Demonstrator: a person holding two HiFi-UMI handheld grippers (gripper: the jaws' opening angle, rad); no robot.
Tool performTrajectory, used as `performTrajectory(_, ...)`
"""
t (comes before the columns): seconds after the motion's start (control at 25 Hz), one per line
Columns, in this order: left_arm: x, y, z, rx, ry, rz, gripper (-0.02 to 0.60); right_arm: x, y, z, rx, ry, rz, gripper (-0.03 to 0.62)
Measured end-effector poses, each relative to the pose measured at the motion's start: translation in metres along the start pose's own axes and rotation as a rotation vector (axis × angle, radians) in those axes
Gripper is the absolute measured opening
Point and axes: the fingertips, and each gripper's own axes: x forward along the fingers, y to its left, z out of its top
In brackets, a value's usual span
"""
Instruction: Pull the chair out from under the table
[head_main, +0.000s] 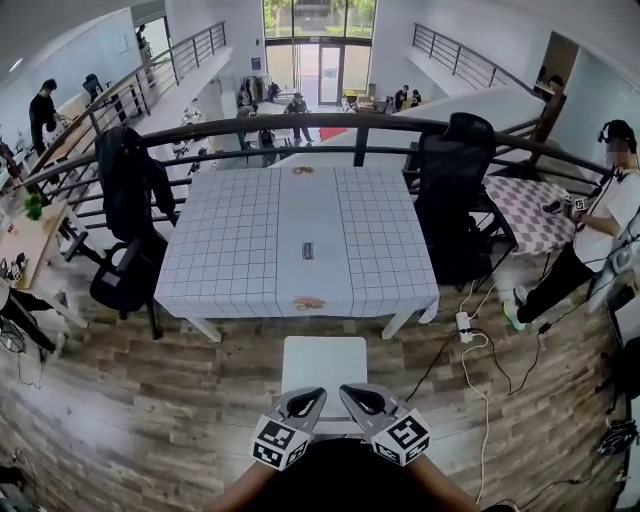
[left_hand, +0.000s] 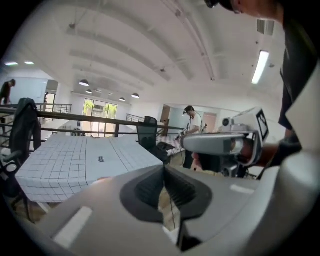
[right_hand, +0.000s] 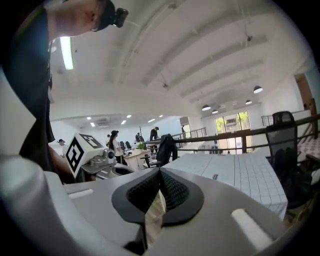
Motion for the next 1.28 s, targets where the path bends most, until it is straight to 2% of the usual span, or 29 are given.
performTrajectory(0.08, 0.007, 0.004, 0.012, -0.014, -0.07, -0.004, 0.009, 0.003, 0.002, 0.009, -0.086, -0.03, 0.013, -0.002)
performTrajectory(0.16, 0.01, 0.005, 0.025, 0.007, -0.129, 0.009, 0.009, 0.004, -0.002, 0.02, -0.12, -0.067, -0.003, -0.002)
performTrajectory(0.28, 0.007, 0.009, 0.045, 0.054, -0.181, 0.048, 0.009, 0.003, -0.017, 0.031, -0.13, -0.087, -0.096, -0.002)
performTrajectory(0.4, 0.008, 0.007, 0.048, 0.086, -0.206, 0.076, 0.009, -0.005, -0.032, 0.031, -0.112, -0.122, -0.188, -0.003)
performTrajectory(0.52, 0.02, -0.02, 0.047, 0.11, -0.248, 0.088, 0.009, -0.037, -0.048, 0.02, -0.083, -0.177, -0.237, -0.003)
performTrajectory(0.6, 0.021, -0.025, 0.056, 0.104, -0.276, 0.09, 0.009, -0.037, -0.051, 0.026, -0.092, -0.177, -0.269, -0.003)
performTrajectory(0.72, 0.005, -0.005, 0.076, 0.104, -0.3, 0.106, 0.009, -0.013, -0.046, 0.044, -0.114, -0.148, -0.31, -0.003)
performTrajectory(0.84, -0.01, 0.003, 0.081, 0.105, -0.326, 0.131, 0.009, -0.007, -0.039, 0.043, -0.124, -0.149, -0.324, -0.003)
performTrajectory(0.96, -0.019, -0.002, 0.08, 0.098, -0.342, 0.146, 0.009, -0.013, -0.035, 0.038, -0.146, -0.153, -0.341, -0.003)
performTrajectory(1.28, -0.043, -0.022, 0.099, 0.1, -0.355, 0.173, 0.009, -0.035, -0.012, 0.06, -0.179, -0.148, -0.349, -0.003)
